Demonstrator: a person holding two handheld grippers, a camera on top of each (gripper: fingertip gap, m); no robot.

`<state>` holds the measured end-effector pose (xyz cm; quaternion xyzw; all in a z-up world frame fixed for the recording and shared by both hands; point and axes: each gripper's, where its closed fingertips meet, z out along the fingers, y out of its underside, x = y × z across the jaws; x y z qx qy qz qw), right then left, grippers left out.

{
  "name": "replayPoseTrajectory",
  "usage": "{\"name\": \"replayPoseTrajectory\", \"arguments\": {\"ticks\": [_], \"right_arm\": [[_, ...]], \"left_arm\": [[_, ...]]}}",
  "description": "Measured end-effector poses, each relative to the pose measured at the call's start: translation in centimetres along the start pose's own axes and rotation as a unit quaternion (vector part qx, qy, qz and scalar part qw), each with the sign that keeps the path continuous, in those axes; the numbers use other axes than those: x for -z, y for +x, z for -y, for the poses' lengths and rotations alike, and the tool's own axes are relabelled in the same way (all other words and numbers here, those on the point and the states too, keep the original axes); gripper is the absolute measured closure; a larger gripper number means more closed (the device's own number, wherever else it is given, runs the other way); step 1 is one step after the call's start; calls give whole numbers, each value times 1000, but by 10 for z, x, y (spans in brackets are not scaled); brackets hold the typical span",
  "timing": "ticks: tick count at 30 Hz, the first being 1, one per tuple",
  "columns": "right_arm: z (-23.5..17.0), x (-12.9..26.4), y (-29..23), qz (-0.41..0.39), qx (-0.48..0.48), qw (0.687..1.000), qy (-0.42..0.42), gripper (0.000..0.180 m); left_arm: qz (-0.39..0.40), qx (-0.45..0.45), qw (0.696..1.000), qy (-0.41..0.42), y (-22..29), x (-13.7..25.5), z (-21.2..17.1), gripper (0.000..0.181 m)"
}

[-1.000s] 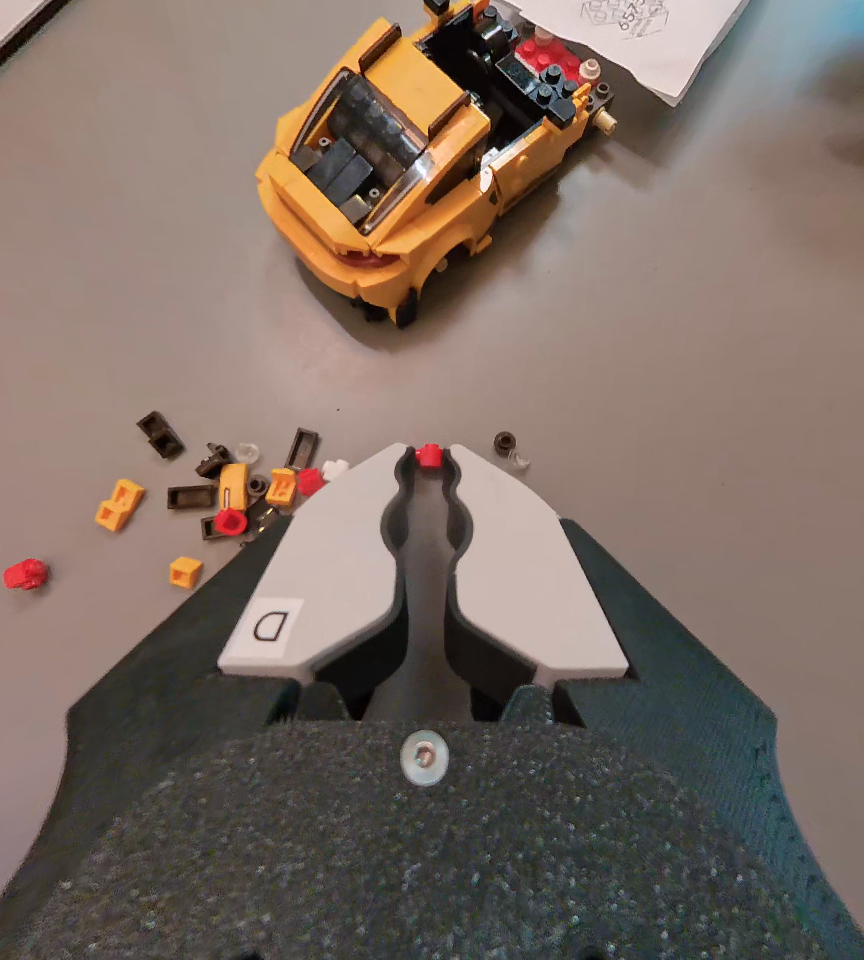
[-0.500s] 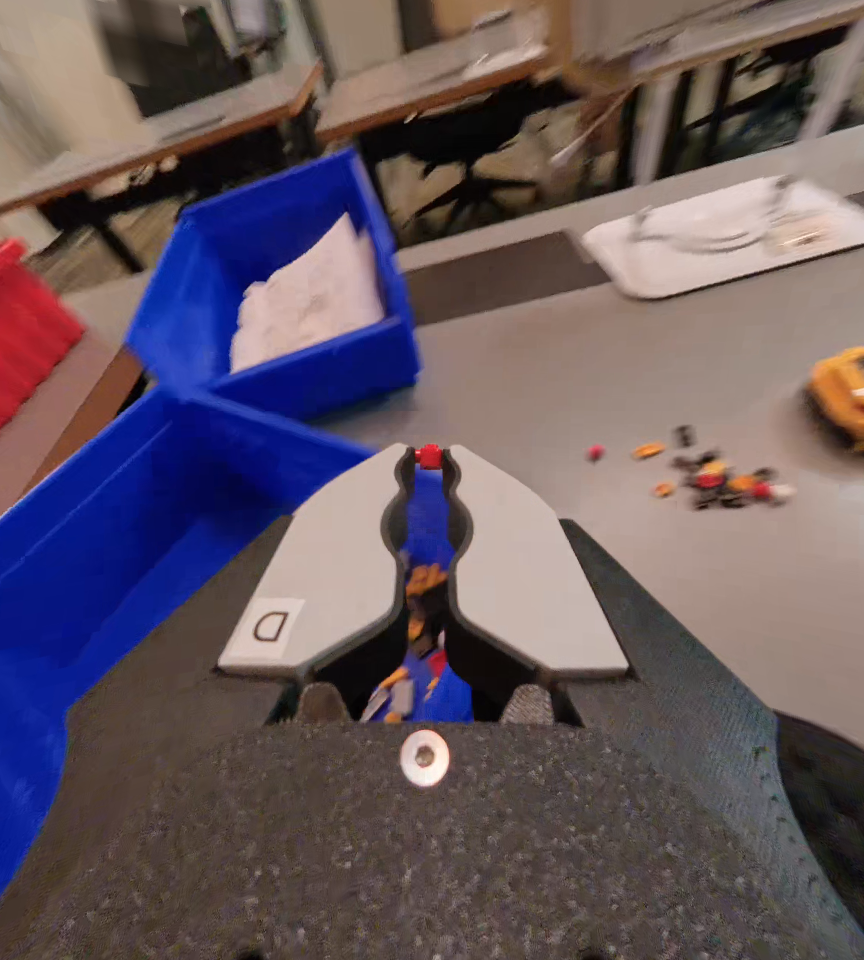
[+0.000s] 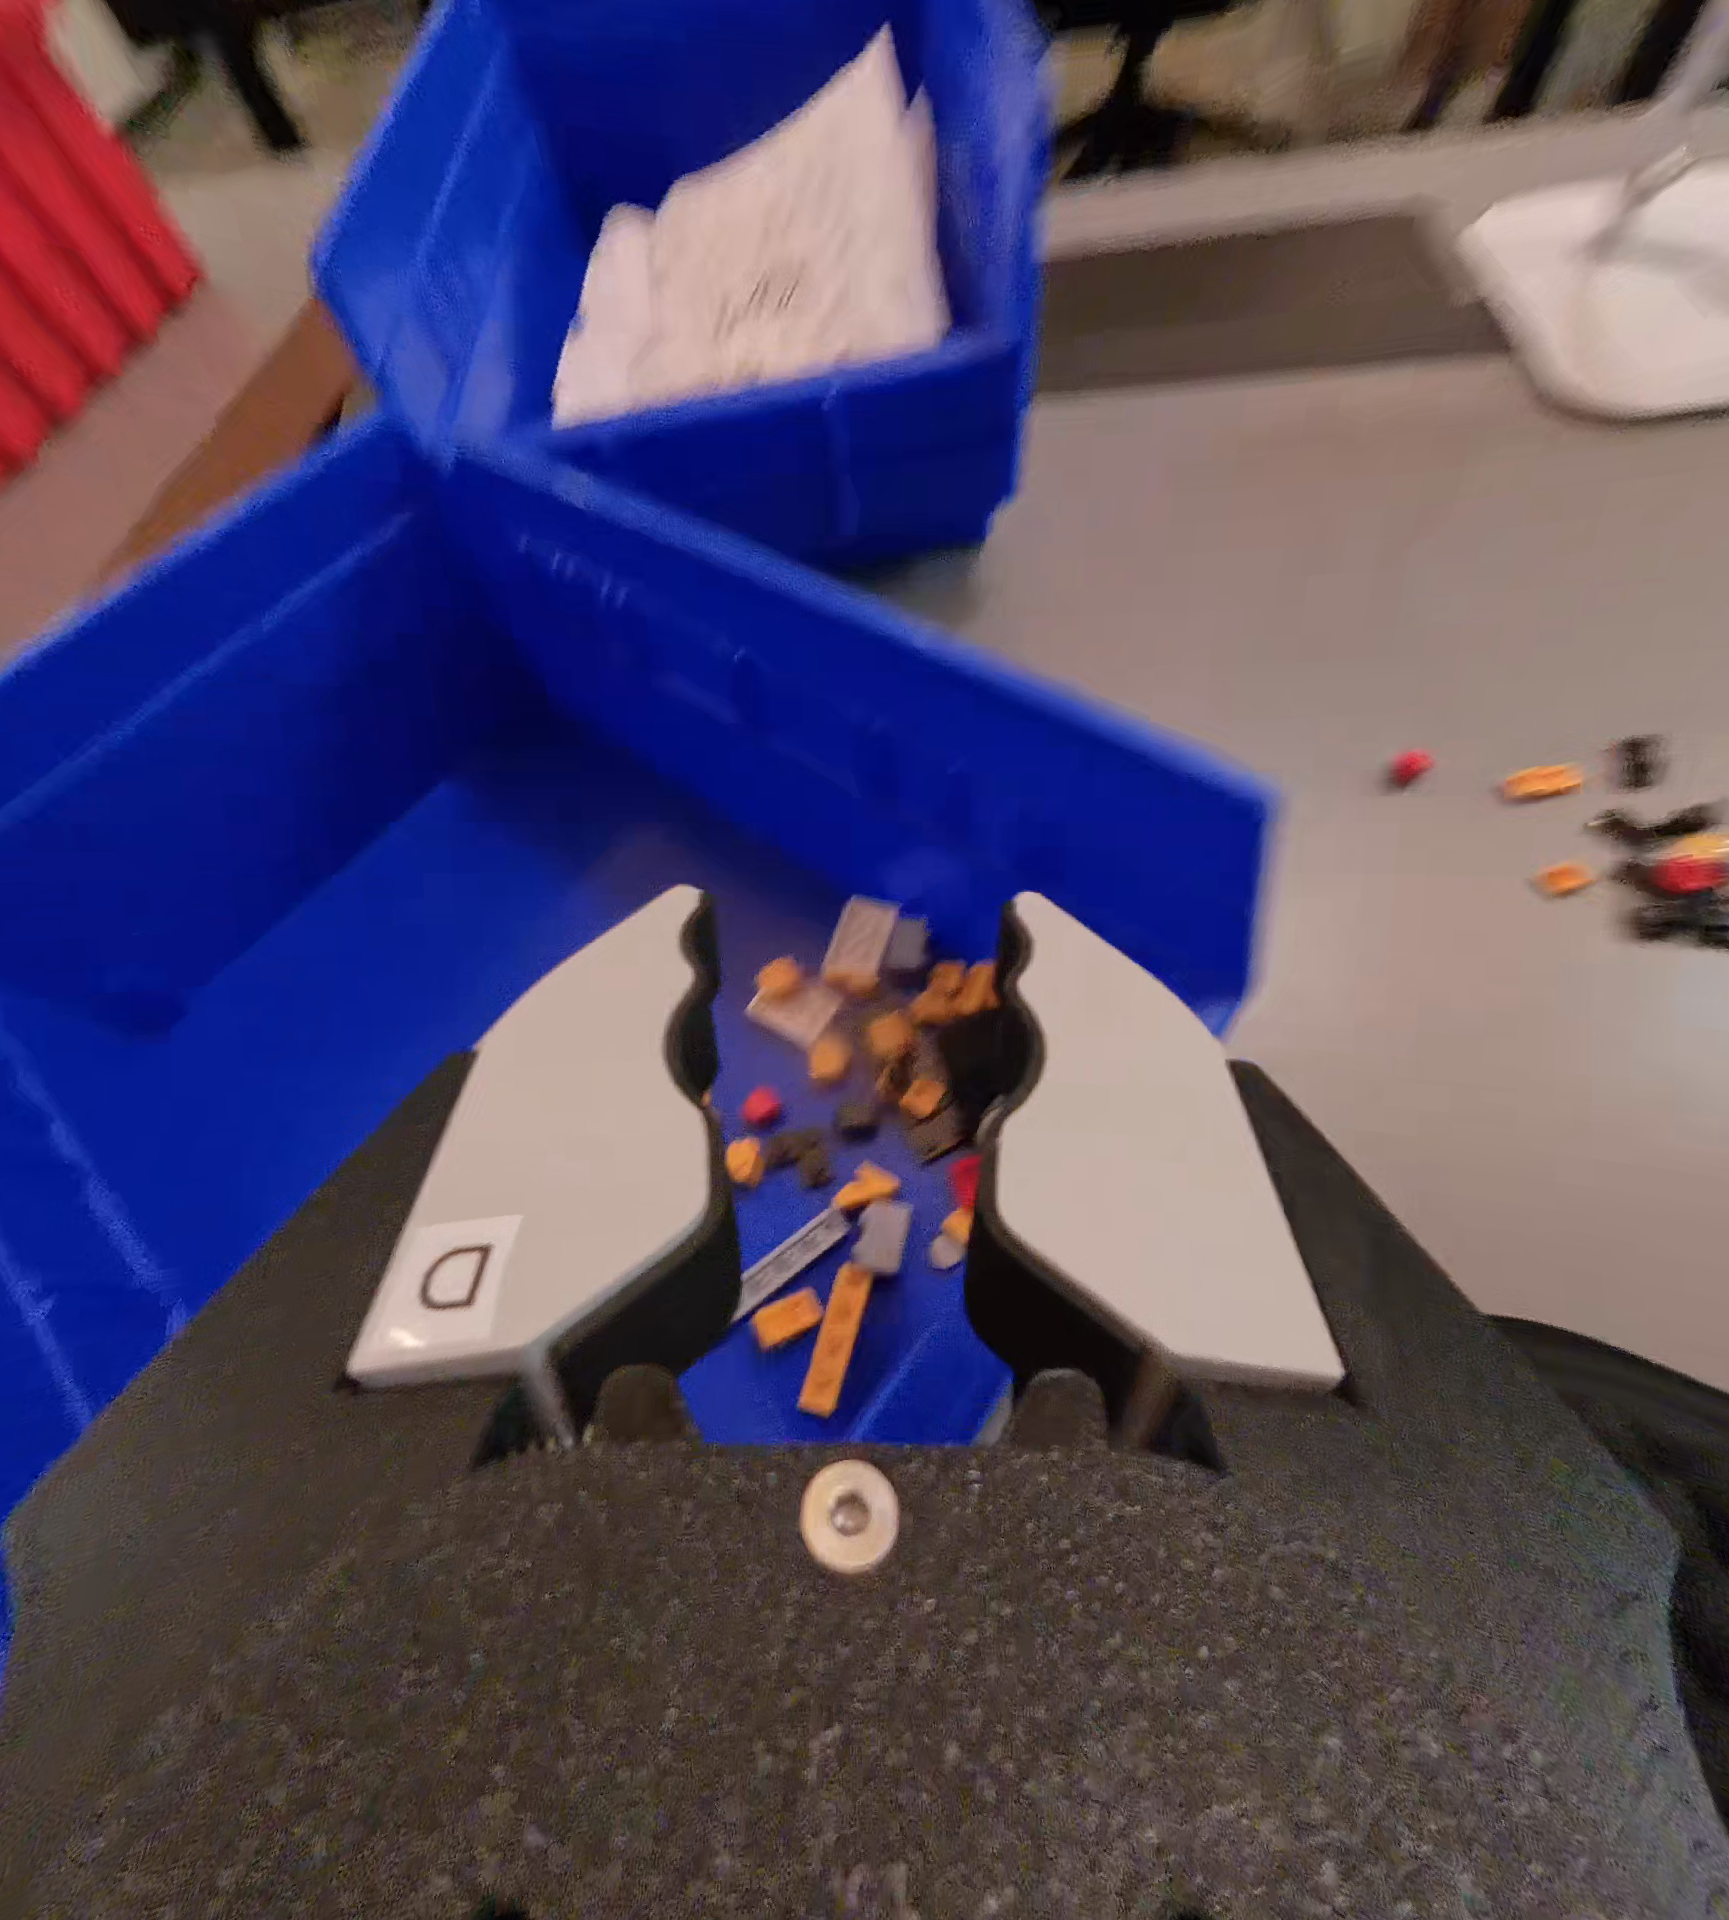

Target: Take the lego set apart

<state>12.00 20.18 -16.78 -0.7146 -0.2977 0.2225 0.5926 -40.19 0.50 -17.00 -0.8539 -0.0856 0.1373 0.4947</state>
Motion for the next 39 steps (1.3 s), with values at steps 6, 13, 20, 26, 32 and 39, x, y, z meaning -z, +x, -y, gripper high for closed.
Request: {"name": "replayPoseTrajectory", "arguments": {"ticks": [6,13,20,26,32,39], "right_arm": [[-4,-2,0,-3,-1,1000,-10,180],[-2,0,4,-15,-3,1000,-8,180],[-4,-2,5,-14,-9,1000,-12,180],[-5,-2,4,-9,-11,1000,-13,180],[-5,-3,2,-6,-9,1000,-14,180],[-5,-3,2,-5,-9,1000,-13,180]], "left_arm": [[-251,-110,958,84,145,32,37,148],[-399,-254,881,-35,266,12,-21,138],[-435,-315,839,-91,296,-2,-58,144],[-458,-285,835,-107,298,-5,-58,164],[-464,-275,835,-105,301,-6,-58,173],[-457,-286,836,-100,296,-7,-58,174]]}}
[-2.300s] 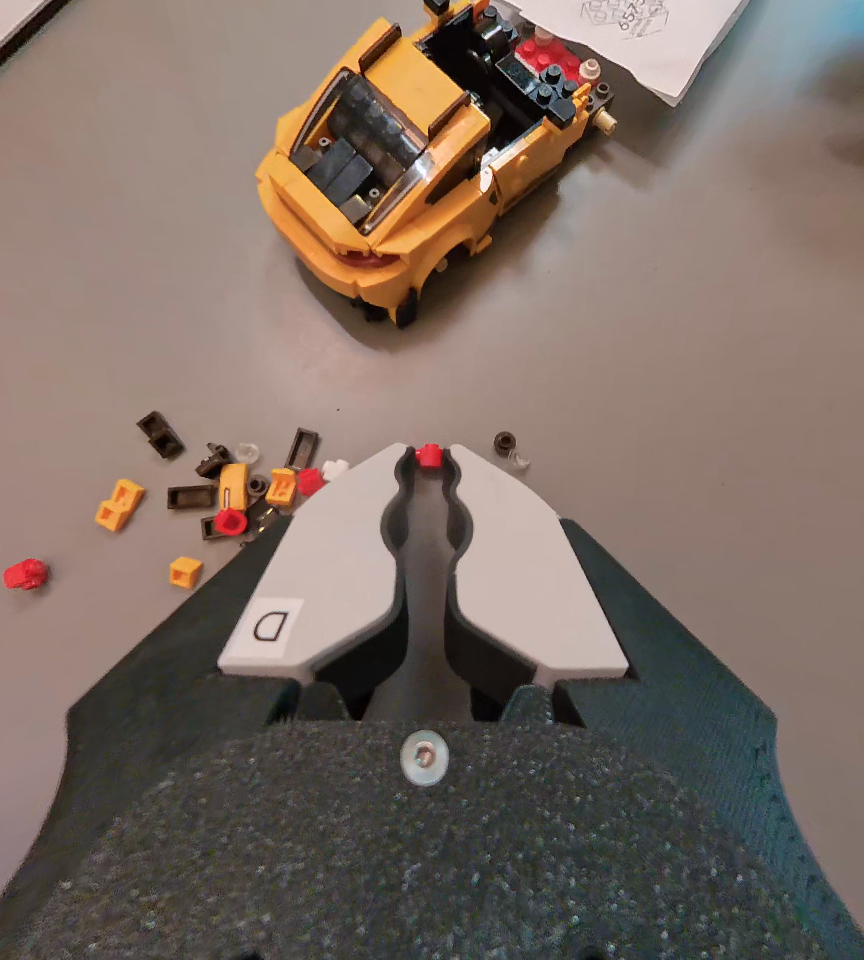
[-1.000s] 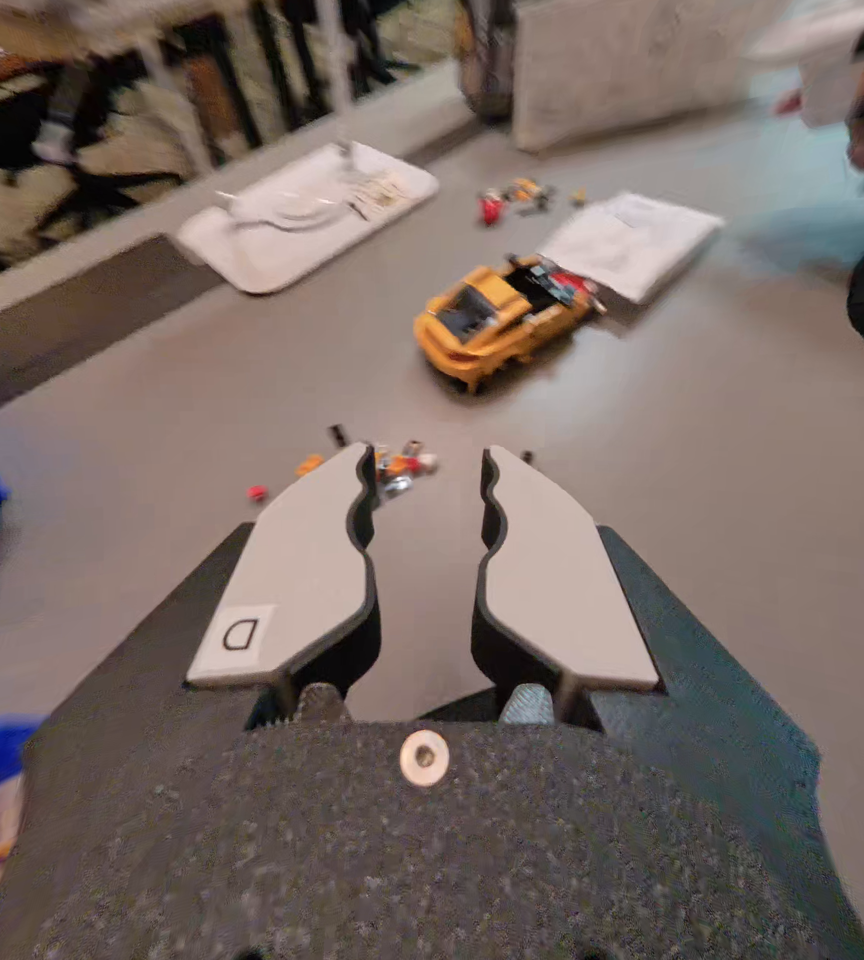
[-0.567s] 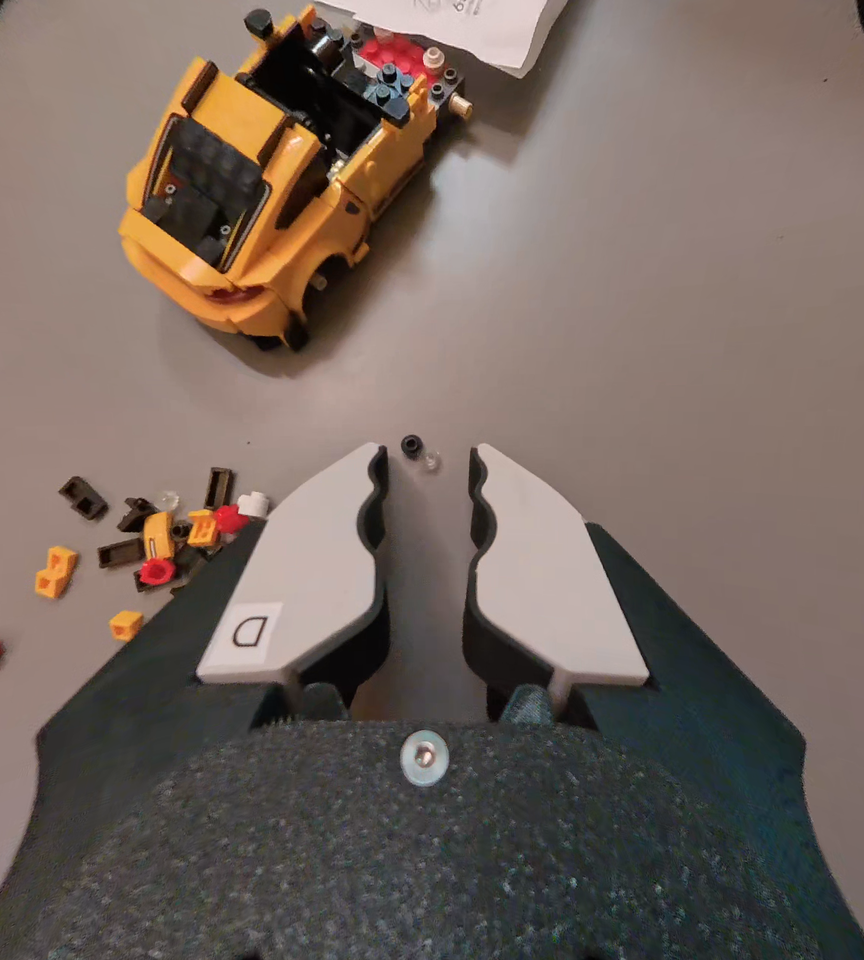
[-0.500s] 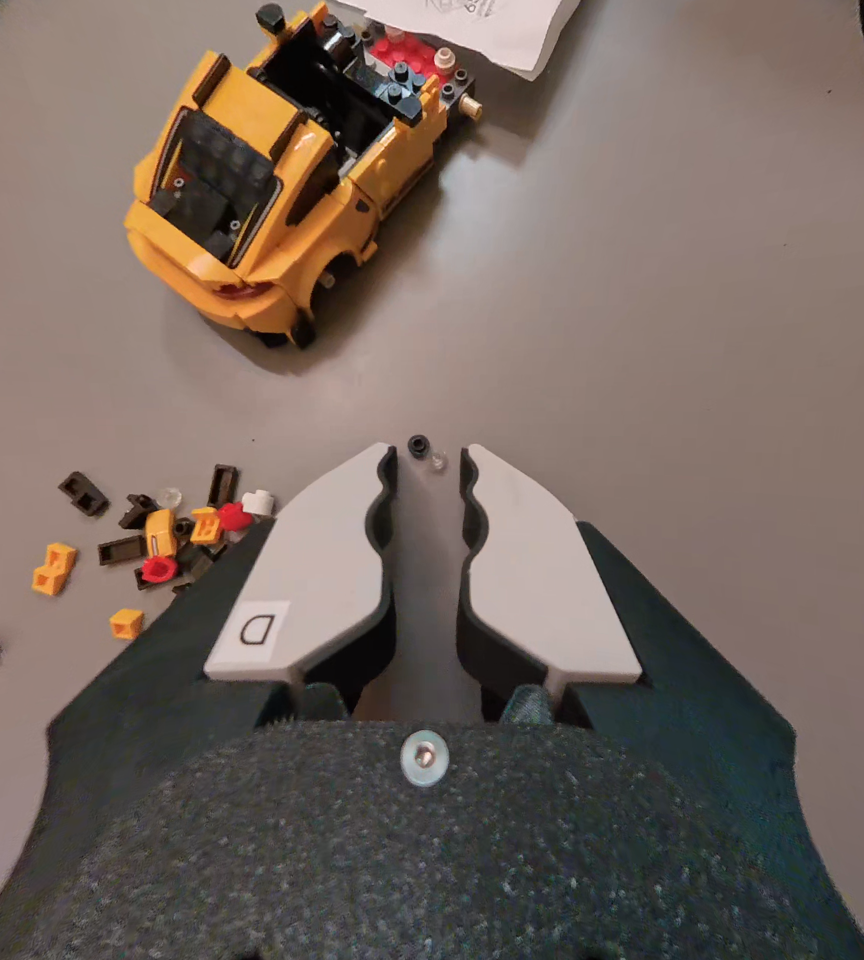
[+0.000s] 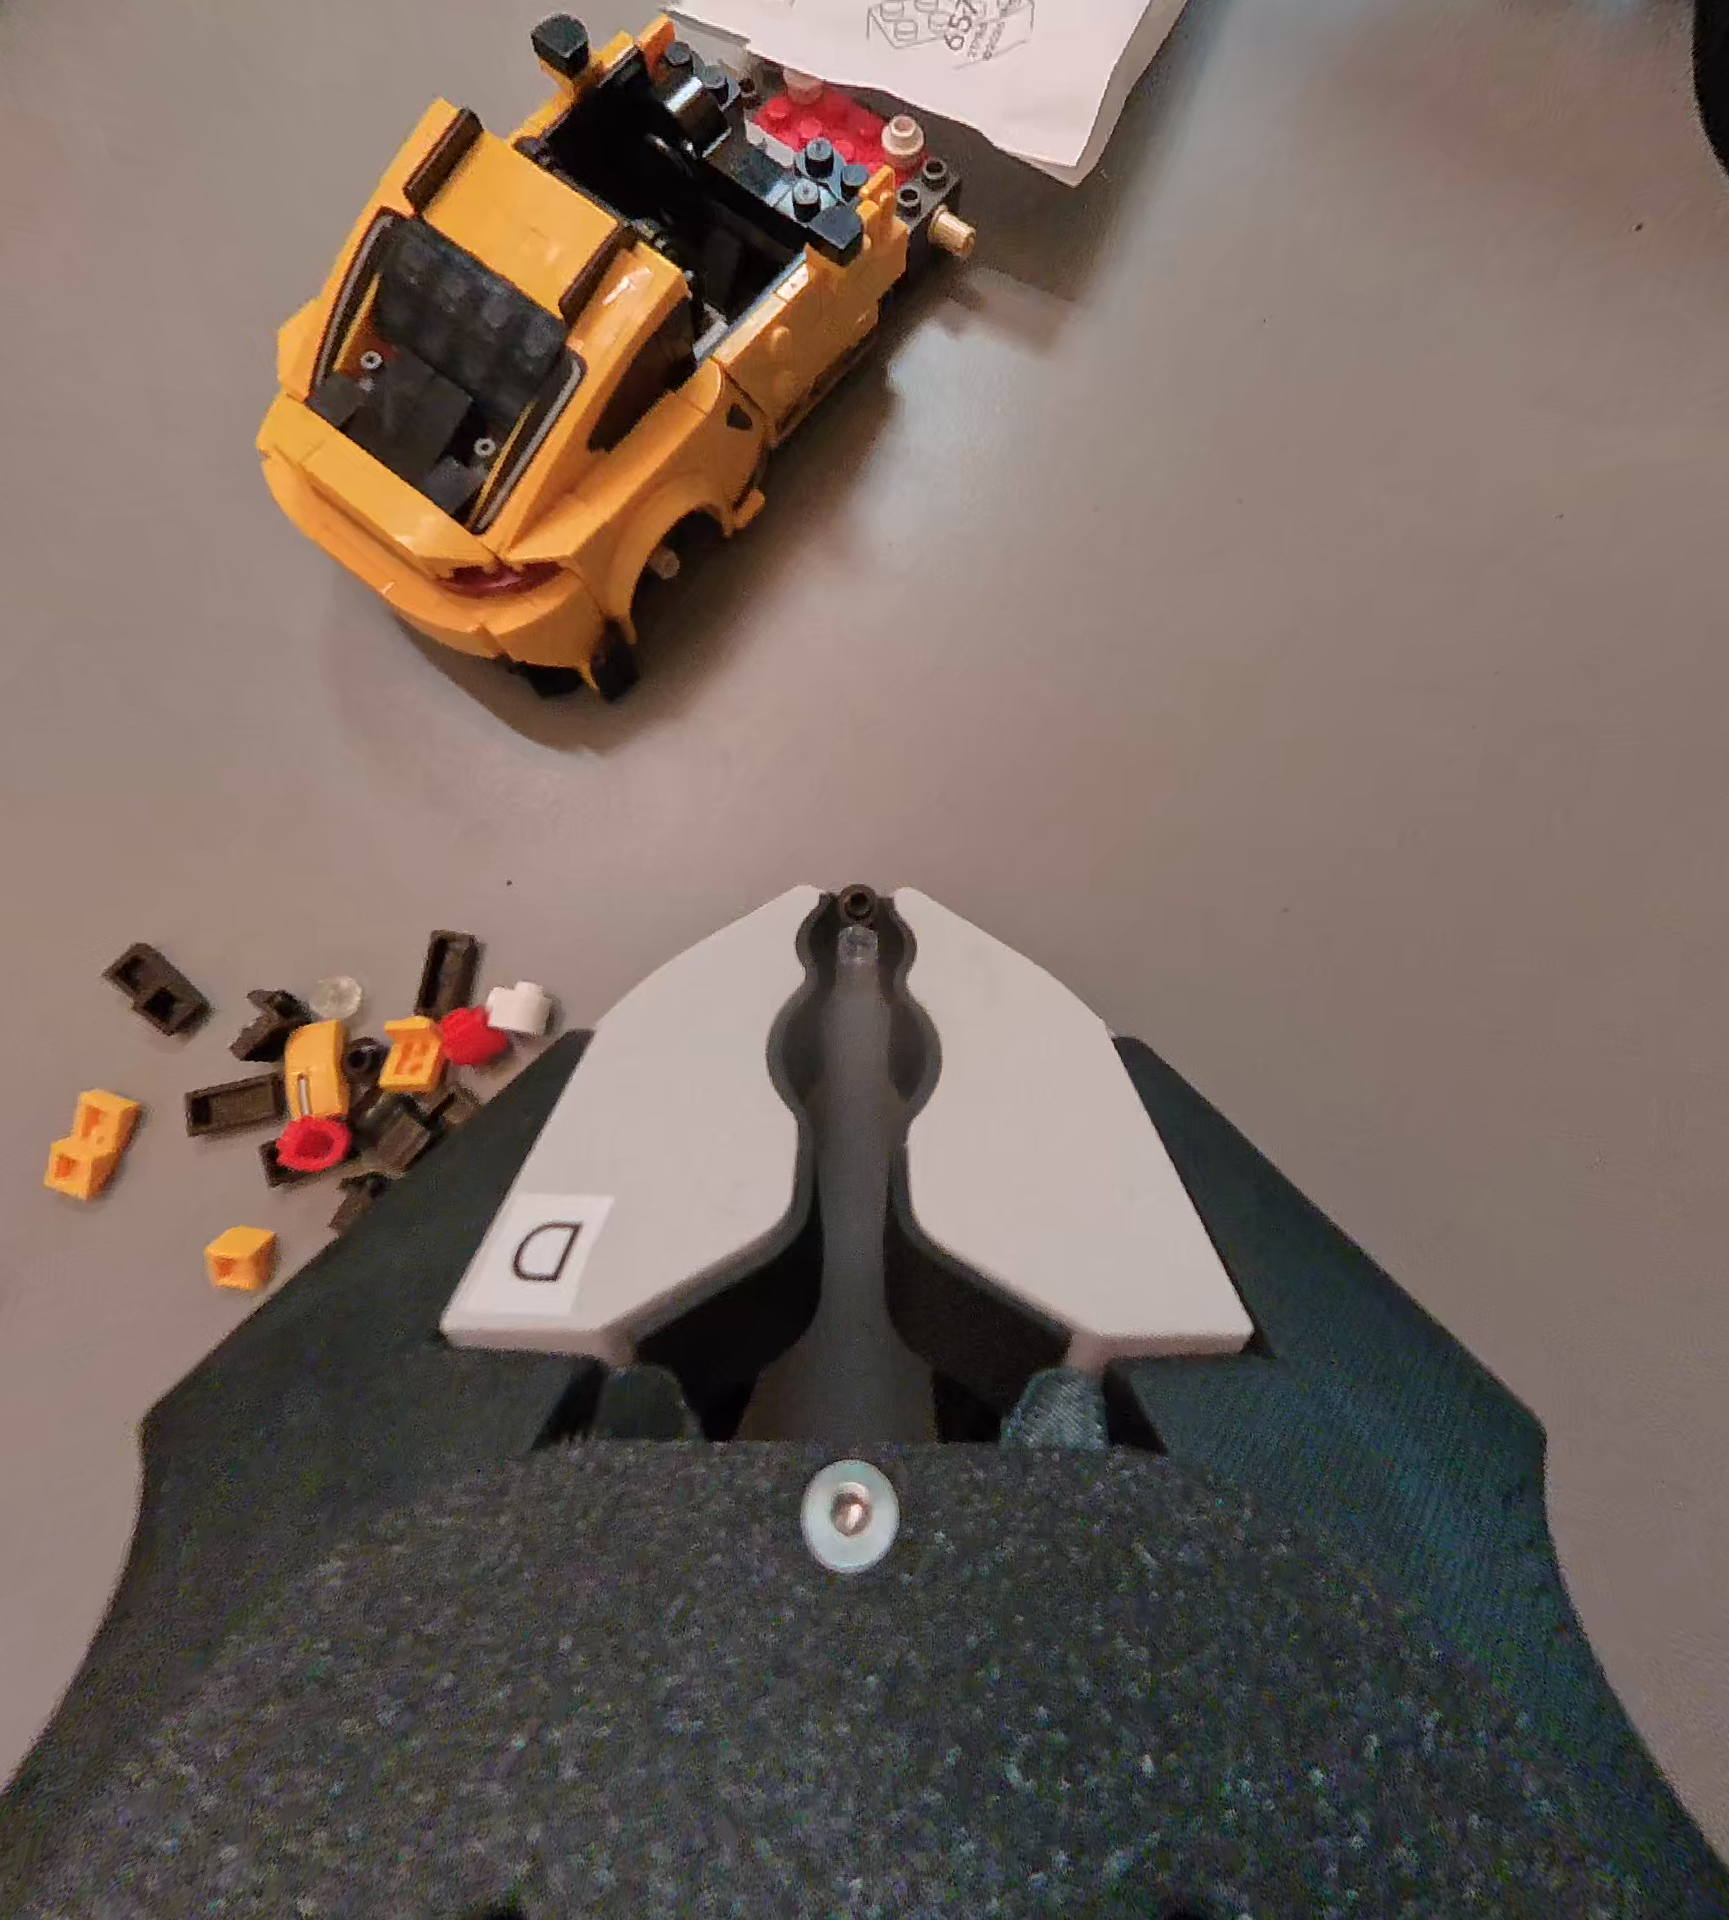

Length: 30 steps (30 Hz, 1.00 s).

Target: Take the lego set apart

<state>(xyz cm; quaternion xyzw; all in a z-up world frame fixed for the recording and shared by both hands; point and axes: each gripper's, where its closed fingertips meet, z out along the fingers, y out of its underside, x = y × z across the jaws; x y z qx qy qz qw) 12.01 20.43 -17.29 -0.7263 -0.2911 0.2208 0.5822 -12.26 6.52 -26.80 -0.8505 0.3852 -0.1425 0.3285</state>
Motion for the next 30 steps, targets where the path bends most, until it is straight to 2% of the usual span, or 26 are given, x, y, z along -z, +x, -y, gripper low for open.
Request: {"name": "replayPoseTrajectory", "arguments": {"ticks": [4,9,13,16,18,21,27,30], "right_arm": [[0,0,0,1,0,1000,1,180],[0,0,-1,2,0,1000,0,180],[0,-1,-2,5,0,1000,0,180],[0,0,-2,4,1,1000,0,180],[0,0,-2,3,0,1000,0,180],[-1,-1,-2,5,0,1000,-2,180],[-1,-1,-2,7,-1,1000,-1,180],[-1,-1,-2,7,-2,1000,-1,180]], "left_arm": [[21,-3,999,28,-4,22,6,174],[139,34,986,88,-43,109,11,174],[274,125,950,82,-99,187,-33,174],[336,217,915,49,-127,218,-84,174],[314,274,909,25,-128,213,-109,149],[306,279,910,-13,-125,199,-128,132],[279,267,922,-17,-117,182,-124,124],[267,242,933,-2,-109,176,-109,139]]}}
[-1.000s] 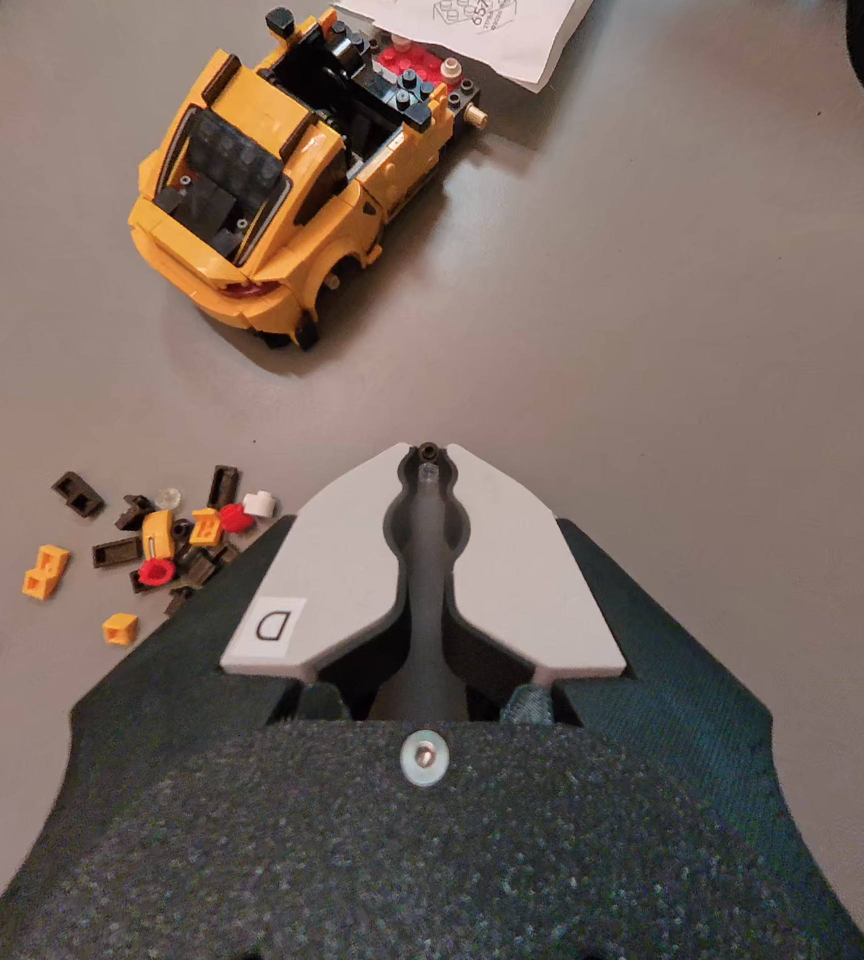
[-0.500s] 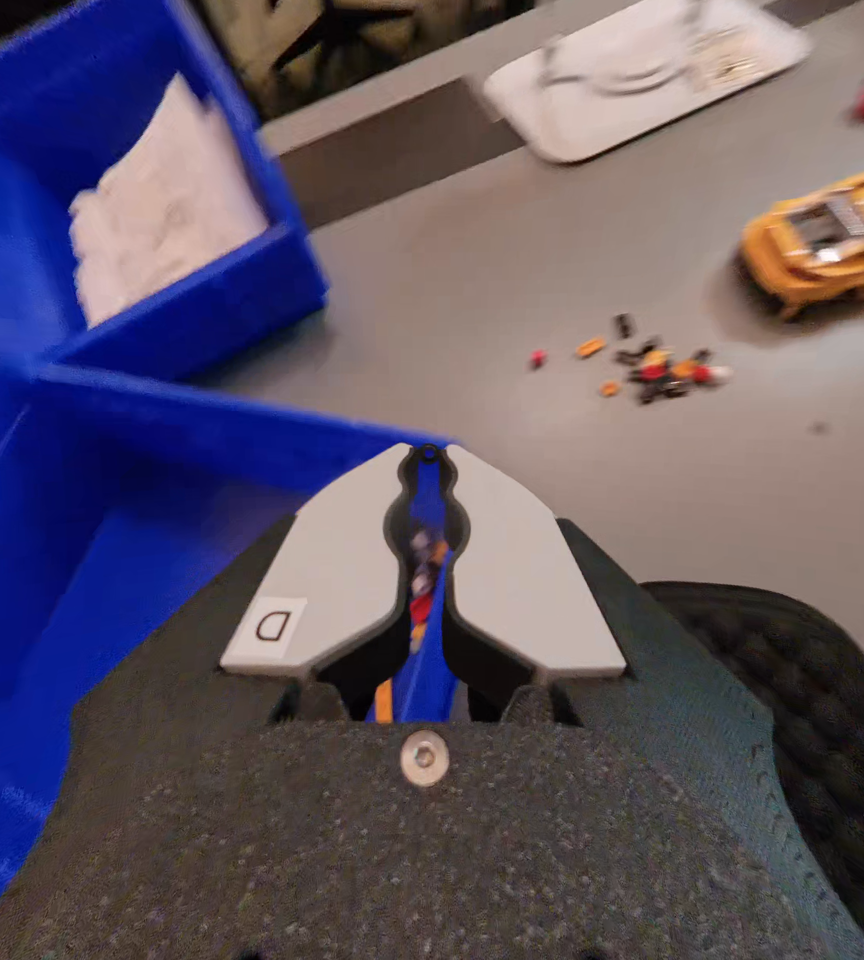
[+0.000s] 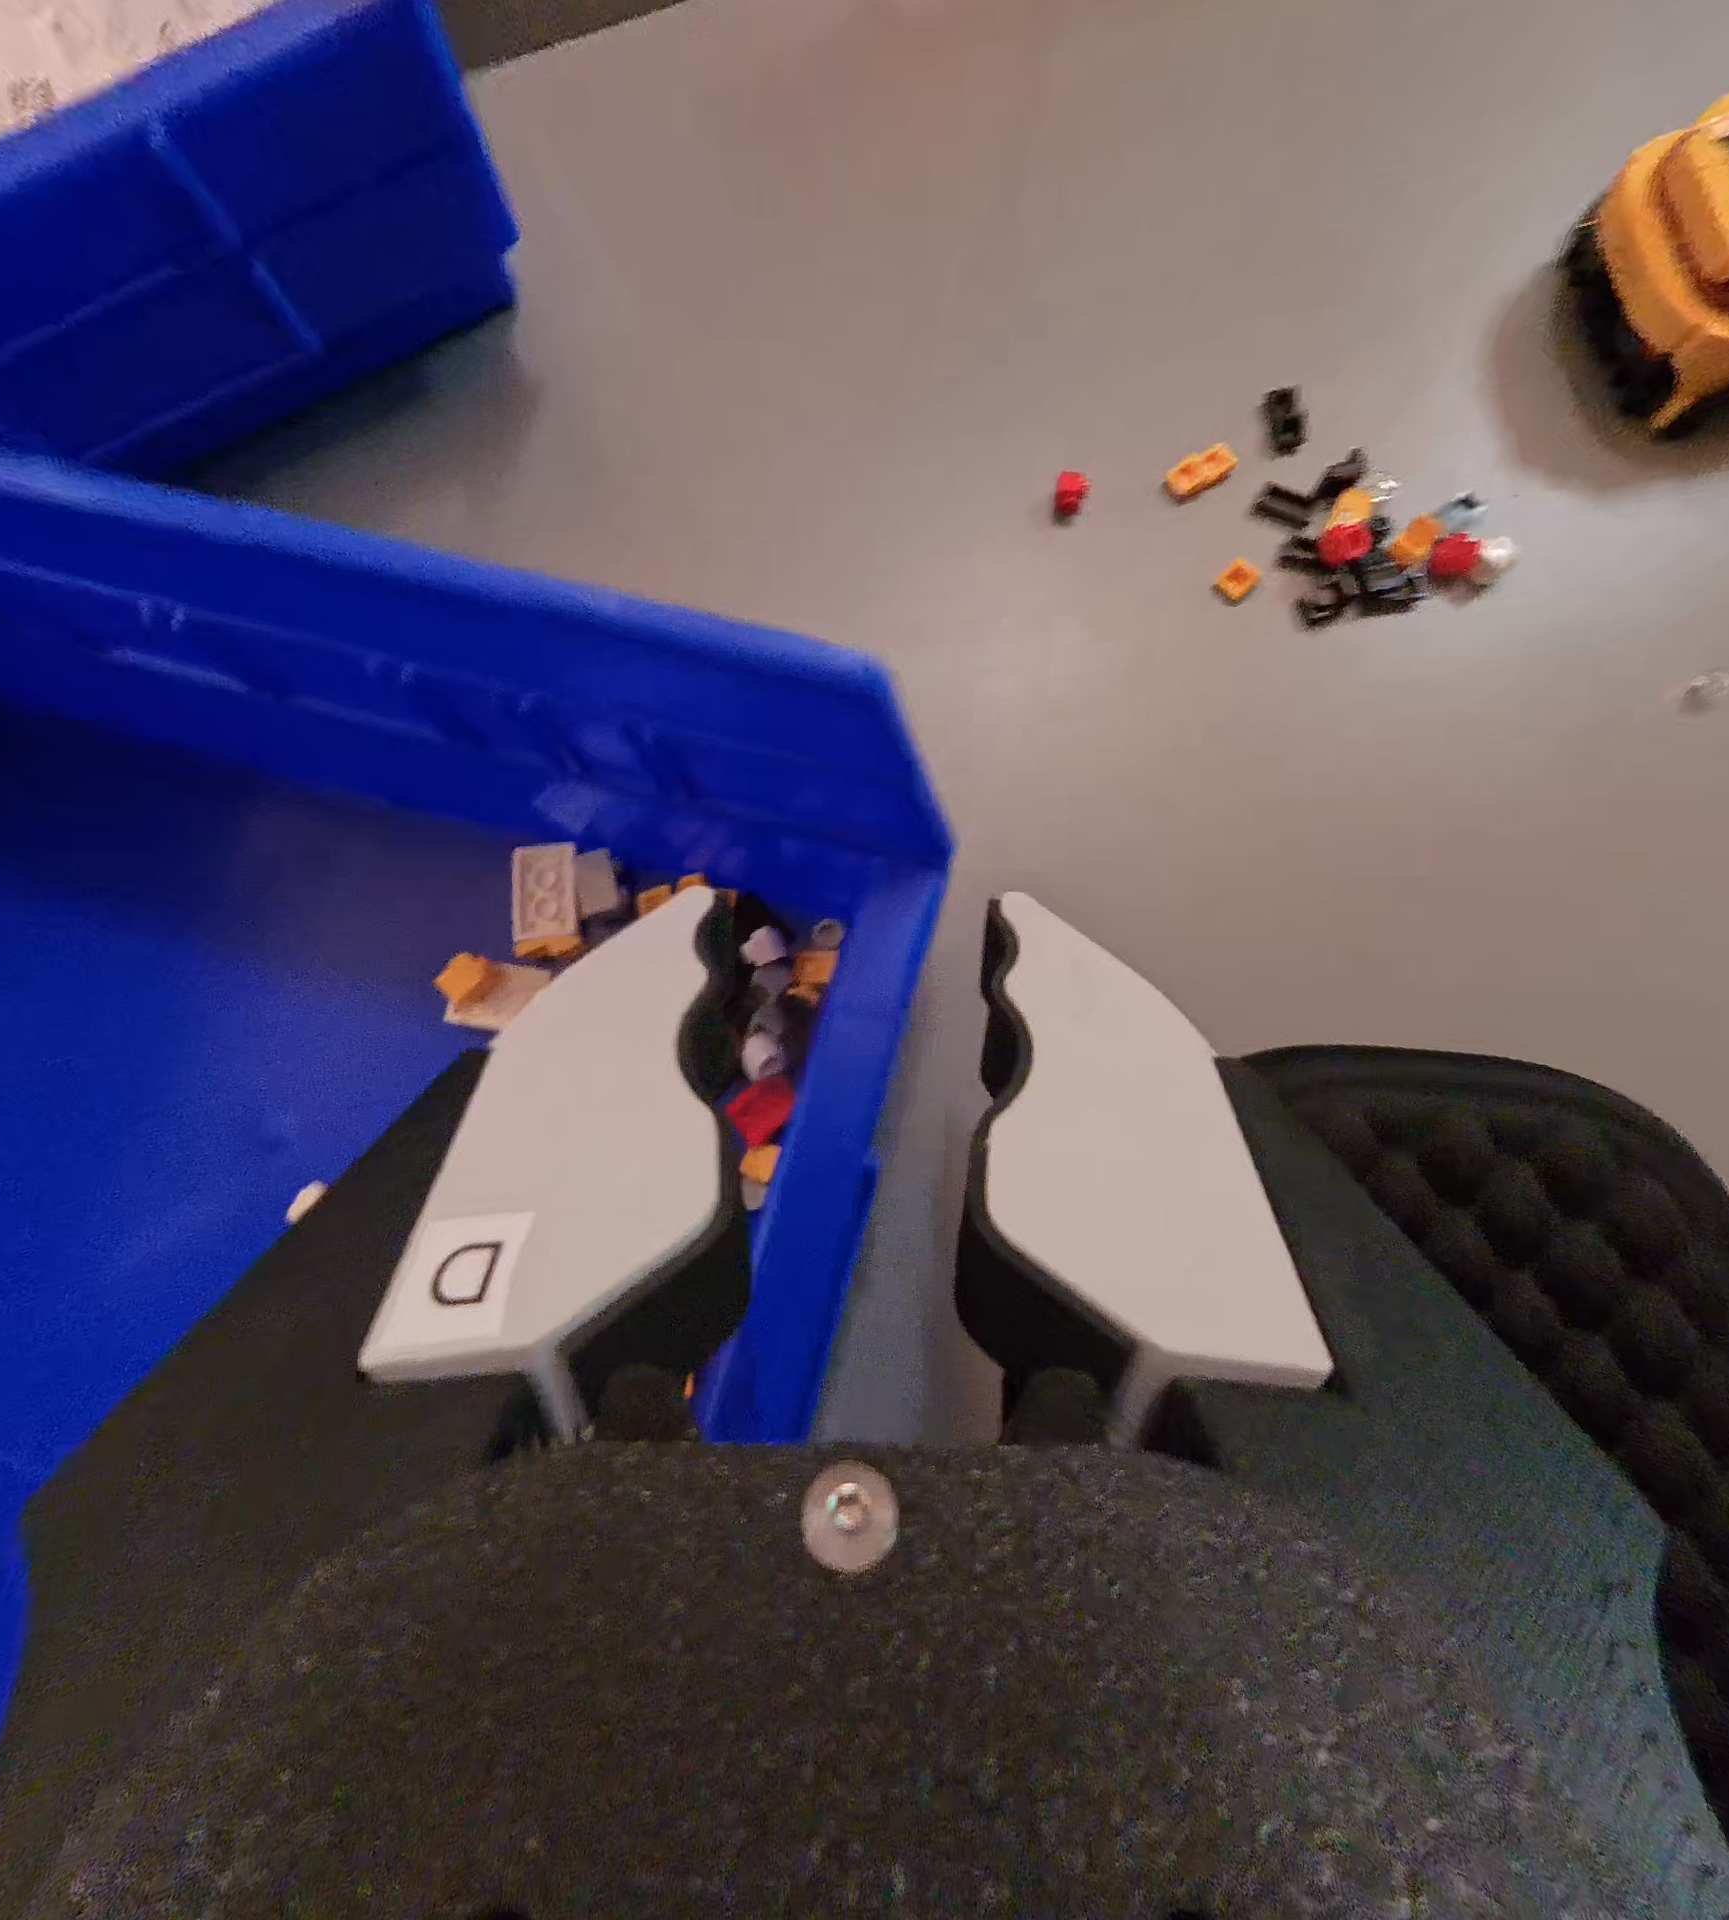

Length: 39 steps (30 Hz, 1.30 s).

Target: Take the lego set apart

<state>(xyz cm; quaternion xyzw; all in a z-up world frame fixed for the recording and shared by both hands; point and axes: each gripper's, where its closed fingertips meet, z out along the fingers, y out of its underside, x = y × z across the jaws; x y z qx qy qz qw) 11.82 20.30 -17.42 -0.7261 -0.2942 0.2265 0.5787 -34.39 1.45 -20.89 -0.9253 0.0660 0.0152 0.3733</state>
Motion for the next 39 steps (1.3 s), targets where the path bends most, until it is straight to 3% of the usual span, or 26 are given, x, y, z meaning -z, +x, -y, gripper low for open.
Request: {"name": "replayPoseTrajectory", "arguments": {"ticks": [4,10,14,17,22,26,30,34,38,39], "right_arm": [[-1,-1,0,1,0,1000,-2,180],[1,0,0,0,0,1000,2,180],[4,3,3,-5,-1,1000,8,180],[4,3,3,-6,-2,1000,10,180],[3,3,3,-4,-4,1000,9,180],[3,2,2,0,-7,1000,8,180],[1,0,0,1,-3,1000,4,180],[1,1,1,-3,-2,1000,4,180],[0,0,1,-4,-2,1000,1,180],[-1,0,1,-3,-3,1000,0,180]], "left_arm": [[-109,-76,989,58,74,1,24,153],[-224,-170,960,11,183,-49,20,154],[-235,-210,948,-31,211,-71,18,160],[-235,-215,947,-40,213,-75,15,176],[-173,-169,970,31,167,-40,40,176],[-8,-71,995,73,60,6,46,176],[108,3,993,57,-20,27,21,175],[129,74,989,6,-48,16,-8,141],[147,88,985,28,-50,18,-4,101],[144,86,986,24,-49,17,-5,100]]}}
